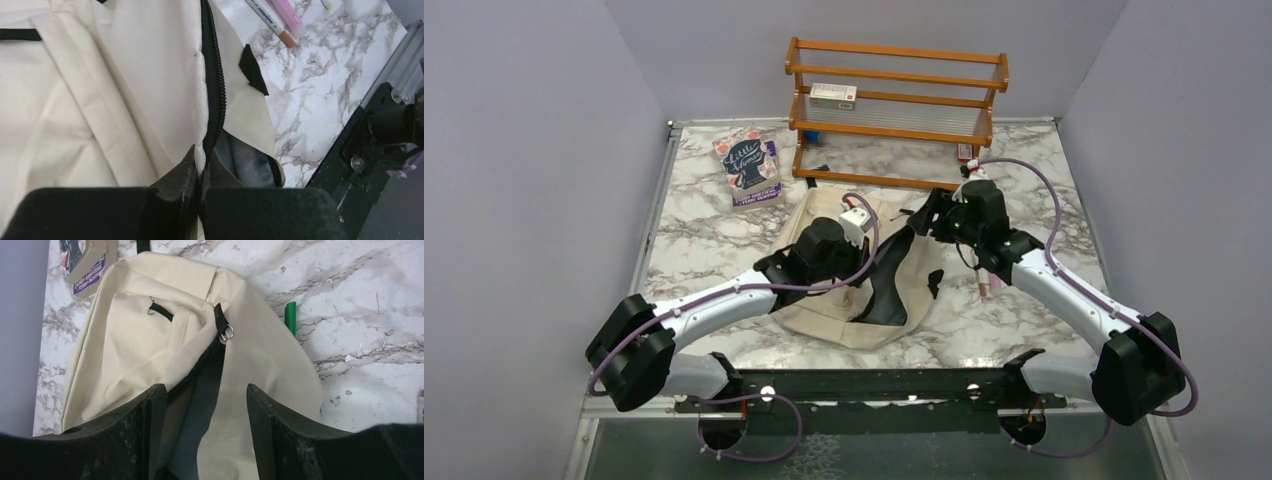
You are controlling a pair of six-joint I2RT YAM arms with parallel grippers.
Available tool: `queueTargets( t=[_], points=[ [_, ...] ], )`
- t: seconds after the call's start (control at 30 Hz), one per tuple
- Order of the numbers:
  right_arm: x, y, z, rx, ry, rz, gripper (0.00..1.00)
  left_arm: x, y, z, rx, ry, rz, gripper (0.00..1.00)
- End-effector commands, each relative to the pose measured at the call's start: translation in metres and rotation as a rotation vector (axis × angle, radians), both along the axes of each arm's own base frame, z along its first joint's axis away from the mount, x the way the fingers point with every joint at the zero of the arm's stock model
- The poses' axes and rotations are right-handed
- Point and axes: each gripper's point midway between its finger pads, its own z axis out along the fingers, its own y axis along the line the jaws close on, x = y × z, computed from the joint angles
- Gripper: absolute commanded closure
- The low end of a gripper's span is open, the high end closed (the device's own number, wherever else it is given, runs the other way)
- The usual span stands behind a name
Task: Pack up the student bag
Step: Adjust the student bag at the center of the board.
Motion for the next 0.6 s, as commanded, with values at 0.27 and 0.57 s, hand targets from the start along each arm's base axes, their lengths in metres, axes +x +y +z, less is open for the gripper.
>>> queueTargets(
  t=[0.27,0.57],
  points=[
    [-0.015,-0.016,-0.017,-0.032,0.069,-0.062,0.43,-0.026,-0.024,-0.029,-0.045,0.040,-0.060,1.00],
    [-0.035,-0.015,-0.056,-0.066,0.155,0.012,0.46,-0.028,-0.027,-0.039,-0.030,0.061,-0.073,1.00]
  ],
)
